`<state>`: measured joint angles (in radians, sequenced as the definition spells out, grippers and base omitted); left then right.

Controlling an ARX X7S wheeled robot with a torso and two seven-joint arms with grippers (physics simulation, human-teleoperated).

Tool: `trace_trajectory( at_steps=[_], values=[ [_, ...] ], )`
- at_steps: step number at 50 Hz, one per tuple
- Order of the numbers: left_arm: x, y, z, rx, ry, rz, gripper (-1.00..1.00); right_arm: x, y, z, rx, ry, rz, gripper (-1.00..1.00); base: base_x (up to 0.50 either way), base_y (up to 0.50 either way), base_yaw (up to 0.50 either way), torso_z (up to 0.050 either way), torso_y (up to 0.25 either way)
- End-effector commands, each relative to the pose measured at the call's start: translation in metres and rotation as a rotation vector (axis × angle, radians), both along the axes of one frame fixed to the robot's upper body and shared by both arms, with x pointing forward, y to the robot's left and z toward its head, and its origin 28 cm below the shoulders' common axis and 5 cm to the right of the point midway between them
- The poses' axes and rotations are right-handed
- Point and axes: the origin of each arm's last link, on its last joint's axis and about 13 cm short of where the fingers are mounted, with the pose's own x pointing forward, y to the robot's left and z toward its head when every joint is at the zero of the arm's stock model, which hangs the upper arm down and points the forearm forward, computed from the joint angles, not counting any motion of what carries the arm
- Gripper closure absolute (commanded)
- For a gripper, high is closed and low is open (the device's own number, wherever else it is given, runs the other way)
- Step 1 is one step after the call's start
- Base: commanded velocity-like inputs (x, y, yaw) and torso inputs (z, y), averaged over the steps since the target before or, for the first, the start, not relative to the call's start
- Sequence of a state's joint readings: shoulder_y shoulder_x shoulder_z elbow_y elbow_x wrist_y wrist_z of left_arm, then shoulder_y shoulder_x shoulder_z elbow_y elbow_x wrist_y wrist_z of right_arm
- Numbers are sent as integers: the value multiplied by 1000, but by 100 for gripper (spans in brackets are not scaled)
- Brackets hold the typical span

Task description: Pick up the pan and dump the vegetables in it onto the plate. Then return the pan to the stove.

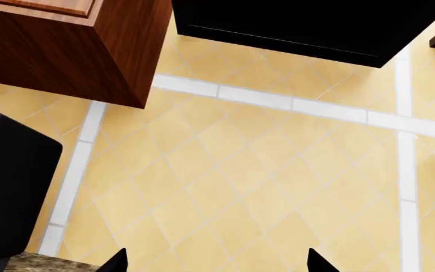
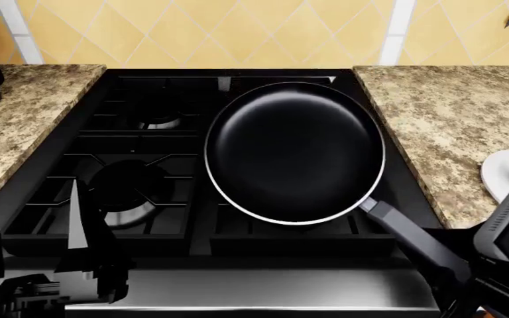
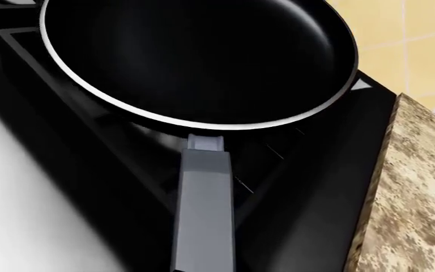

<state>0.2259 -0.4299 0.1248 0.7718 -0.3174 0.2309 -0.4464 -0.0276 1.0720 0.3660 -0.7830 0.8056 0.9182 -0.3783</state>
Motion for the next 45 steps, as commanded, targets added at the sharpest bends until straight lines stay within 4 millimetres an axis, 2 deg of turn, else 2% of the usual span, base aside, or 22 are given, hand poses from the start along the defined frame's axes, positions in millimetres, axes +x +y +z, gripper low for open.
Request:
trace_trajectory(
  at_steps=[1,34,35,45],
  values=[
    [0,0,0,0,0,1,-100,2,-1,1,-15,-23,-16,100,0,0,0,0,0],
    [0,1,0,-3,-2,2,-100,6,1,1,-29,-22,-13,100,0,0,0,0,1],
    [0,1,0,-3,-2,2,-100,7,1,1,-33,-28,-14,-100,0,0,0,0,0],
    [1,0,0,0,-2,2,-100,6,0,0,-37,-36,-22,-100,0,0,0,0,0]
  ],
)
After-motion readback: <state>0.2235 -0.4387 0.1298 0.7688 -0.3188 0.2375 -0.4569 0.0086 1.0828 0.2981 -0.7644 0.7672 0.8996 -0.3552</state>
